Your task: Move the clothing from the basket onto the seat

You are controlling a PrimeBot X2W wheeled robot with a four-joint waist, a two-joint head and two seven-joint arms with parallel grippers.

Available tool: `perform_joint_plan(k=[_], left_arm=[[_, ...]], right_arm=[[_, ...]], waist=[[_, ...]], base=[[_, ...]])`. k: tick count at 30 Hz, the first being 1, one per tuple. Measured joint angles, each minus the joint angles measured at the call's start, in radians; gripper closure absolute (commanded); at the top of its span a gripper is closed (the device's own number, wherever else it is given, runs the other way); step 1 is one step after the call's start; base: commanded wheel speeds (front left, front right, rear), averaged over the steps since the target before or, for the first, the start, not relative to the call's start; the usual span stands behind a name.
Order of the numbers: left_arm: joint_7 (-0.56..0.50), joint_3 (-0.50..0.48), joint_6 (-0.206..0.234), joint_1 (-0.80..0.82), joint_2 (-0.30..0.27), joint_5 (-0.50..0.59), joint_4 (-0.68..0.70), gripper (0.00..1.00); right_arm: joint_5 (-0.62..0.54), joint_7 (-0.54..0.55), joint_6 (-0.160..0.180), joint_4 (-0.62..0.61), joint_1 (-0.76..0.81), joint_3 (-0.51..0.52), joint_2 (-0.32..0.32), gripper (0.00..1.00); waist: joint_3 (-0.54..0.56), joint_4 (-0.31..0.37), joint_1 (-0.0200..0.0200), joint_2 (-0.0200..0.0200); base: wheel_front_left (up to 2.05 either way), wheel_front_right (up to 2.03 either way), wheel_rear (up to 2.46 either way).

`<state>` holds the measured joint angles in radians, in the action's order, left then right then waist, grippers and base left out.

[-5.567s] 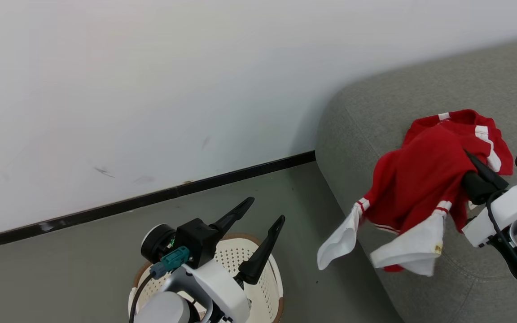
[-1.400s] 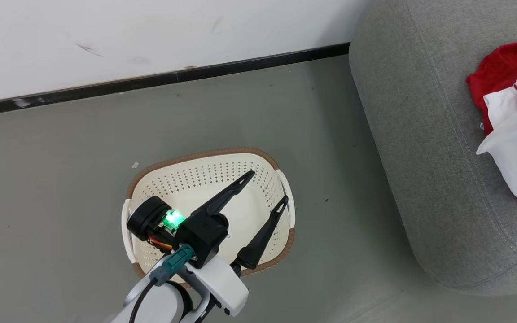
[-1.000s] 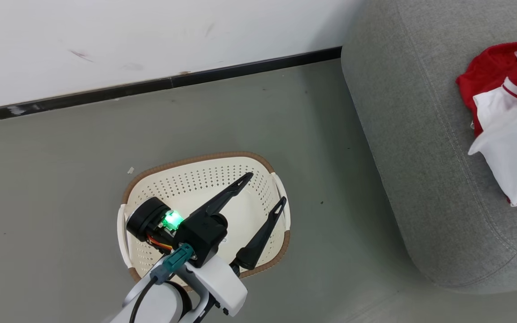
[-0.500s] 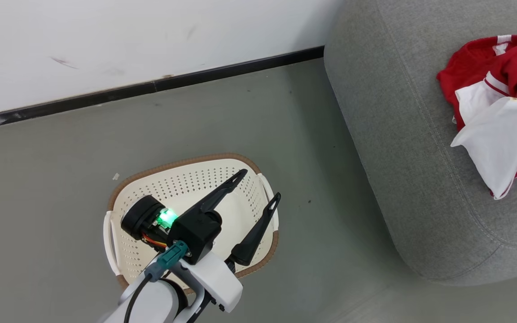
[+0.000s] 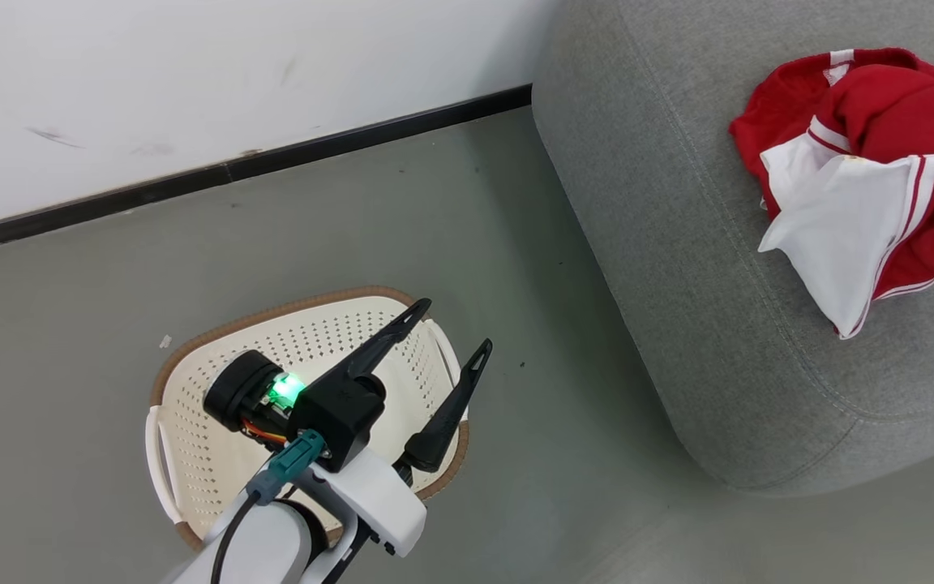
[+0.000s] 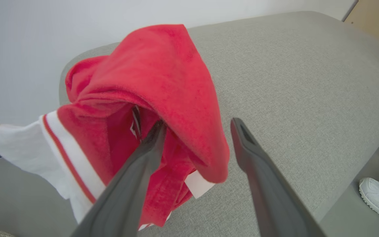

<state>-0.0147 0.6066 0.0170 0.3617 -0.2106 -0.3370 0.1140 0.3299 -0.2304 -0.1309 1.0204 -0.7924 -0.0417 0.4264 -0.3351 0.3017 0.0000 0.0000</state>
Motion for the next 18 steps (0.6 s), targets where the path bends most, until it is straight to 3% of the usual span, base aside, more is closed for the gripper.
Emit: perform_joint_plan(k=[18], left_arm=[[0.026,-0.032,0.026,-0.014,-0.008,-0.008,0.000,0.00]], right_arm=[[0.130,0.017,0.000,-0.259,0.120,-0.171,-0.014,0.00]], waist=[[0.034,0.073,0.0000,0.0000]], base=[[0.00,0.00,0.00]])
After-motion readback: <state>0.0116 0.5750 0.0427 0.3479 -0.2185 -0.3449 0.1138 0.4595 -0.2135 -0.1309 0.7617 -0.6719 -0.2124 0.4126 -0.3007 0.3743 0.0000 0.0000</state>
